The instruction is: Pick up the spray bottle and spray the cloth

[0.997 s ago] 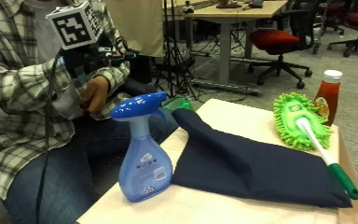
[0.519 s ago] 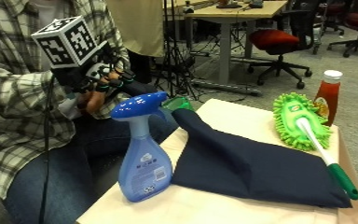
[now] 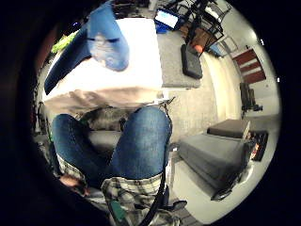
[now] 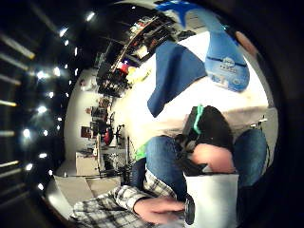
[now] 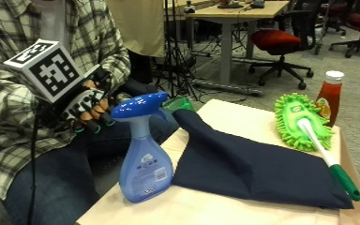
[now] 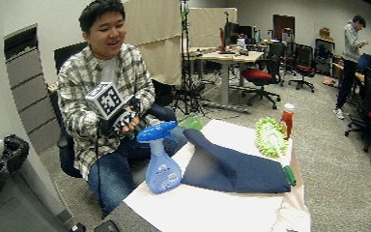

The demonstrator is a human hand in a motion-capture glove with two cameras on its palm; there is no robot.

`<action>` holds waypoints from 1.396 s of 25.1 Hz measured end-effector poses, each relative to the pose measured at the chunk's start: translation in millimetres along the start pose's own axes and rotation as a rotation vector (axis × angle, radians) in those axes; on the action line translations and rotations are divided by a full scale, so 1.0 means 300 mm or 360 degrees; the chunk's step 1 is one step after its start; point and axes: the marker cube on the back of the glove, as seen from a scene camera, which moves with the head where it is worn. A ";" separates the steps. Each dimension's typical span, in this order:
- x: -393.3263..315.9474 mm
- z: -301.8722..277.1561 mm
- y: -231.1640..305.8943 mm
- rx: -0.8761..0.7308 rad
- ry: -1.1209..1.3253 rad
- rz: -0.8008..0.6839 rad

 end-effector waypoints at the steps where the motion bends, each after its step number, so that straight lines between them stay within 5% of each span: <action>1: 0.024 0.003 -0.021 0.0011 -0.0022 0.0029; 16: 0.180 0.117 -0.321 0.0298 -0.0686 0.0030; 26: 0.128 0.149 -0.402 0.0555 -0.0994 -0.0145; 35: 0.111 0.152 -0.452 0.0666 -0.1447 -0.0073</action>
